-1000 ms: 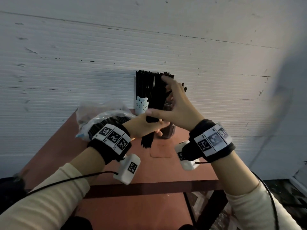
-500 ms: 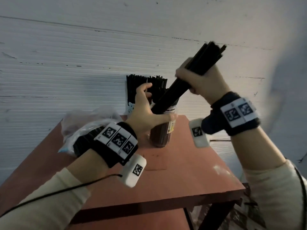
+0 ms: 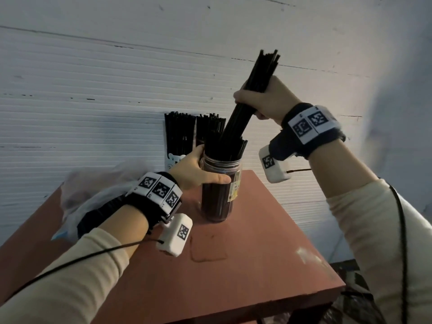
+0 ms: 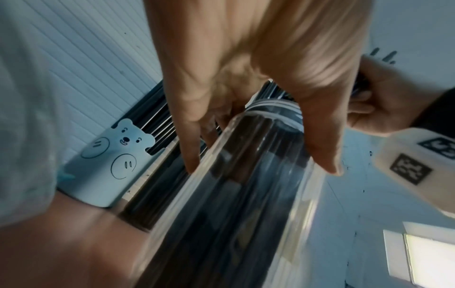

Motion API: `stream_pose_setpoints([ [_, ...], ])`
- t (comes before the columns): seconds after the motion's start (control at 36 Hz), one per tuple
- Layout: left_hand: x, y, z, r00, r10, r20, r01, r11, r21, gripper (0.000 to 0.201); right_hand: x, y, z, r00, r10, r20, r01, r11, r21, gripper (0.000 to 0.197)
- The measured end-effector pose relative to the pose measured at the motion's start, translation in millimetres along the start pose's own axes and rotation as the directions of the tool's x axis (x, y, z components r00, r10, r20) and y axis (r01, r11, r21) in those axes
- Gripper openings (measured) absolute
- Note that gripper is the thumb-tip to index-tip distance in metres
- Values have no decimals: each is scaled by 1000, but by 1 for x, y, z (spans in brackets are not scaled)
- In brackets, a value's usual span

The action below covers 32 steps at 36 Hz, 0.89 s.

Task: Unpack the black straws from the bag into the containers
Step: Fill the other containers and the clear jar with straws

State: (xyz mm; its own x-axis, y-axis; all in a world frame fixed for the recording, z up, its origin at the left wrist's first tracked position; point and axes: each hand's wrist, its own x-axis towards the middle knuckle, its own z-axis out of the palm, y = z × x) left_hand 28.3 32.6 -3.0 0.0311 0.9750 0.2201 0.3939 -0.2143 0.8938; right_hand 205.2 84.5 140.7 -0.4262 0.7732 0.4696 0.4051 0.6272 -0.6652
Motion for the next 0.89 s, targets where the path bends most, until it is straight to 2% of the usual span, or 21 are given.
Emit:
stream_pose_setpoints([
  [0.08,0,0,-1,1000,15,17,-15,1000,-21,85,-1,2,15,996,7,91,3,994,-113,21],
  [0.17,1,-2,-1,1000,21,19,-20,999,-44,92,-8,9,28,986,22,164,18,971,-237,38],
  [0.25,1,-2,-1,999,24,23,-23,999,-41,96,-25,12,36,975,1,223,56,967,-247,36],
  [0.31,2,-4,-1,999,28,37,-27,999,-35,101,-32,16,37,983,-29,183,72,970,-231,47],
  [0.36,3,-4,-1,999,28,47,-26,999,-35,104,-36,20,38,995,-85,56,94,980,-177,74],
  [0.42,2,-4,-1,998,33,50,-32,999,-30,103,-38,22,39,973,-210,-92,200,974,-102,94],
  [0.44,2,-4,-1,998,37,48,-36,999,-27,101,-39,22,39,951,-281,-130,270,958,-100,95],
  [0.47,2,-3,0,998,38,41,-37,999,-25,100,-40,20,40,929,-344,-136,328,936,-125,91],
  [0.53,2,-3,0,999,34,29,-34,999,-21,101,-43,17,43,904,-423,-66,398,887,-234,71],
  [0.58,2,-4,0,999,33,27,-32,999,-20,106,-46,19,49,901,-429,62,422,835,-353,46],
  [0.64,1,-4,1,999,29,25,-29,999,-14,106,-52,25,56,905,-390,167,424,816,-394,35],
  [0.69,1,-5,1,1000,20,16,-19,1000,-16,100,-58,30,61,913,-370,170,408,821,-399,36],
  [0.81,0,-5,4,1000,16,10,-16,999,-29,97,-65,31,61,916,-397,62,391,843,-370,45],
  [0.89,-2,-5,6,1000,16,12,-15,998,-63,93,-70,33,66,931,-333,149,365,844,-394,45],
])
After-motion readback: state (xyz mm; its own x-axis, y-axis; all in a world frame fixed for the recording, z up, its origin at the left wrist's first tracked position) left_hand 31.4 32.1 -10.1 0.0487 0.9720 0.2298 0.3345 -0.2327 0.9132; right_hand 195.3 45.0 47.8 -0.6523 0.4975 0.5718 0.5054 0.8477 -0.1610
